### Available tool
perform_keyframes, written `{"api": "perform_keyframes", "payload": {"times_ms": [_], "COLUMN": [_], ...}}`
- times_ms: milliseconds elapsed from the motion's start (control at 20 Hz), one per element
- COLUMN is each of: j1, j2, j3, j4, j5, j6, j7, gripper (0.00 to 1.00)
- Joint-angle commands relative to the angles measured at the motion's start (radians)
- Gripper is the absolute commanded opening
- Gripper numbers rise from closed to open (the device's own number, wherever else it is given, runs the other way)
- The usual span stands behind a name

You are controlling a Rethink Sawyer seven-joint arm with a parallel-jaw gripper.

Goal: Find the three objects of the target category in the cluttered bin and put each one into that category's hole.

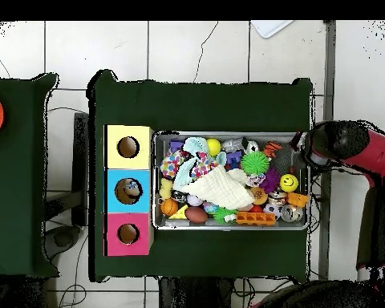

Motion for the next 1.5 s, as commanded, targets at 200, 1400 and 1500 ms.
{"api": "perform_keyframes", "payload": {"times_ms": [200, 1400, 1500], "j1": [0.016, 0.111, 0.11], "j2": [-0.101, -0.173, -0.161], "j3": [-0.028, -0.091, -0.094], "j4": [0.101, 0.275, 0.27], "j5": [0.017, 0.122, 0.128], "j6": [0.073, -0.019, -0.025], "j7": [-0.007, 0.155, 0.148], "gripper": [1.0, 1.0, 1.0]}}
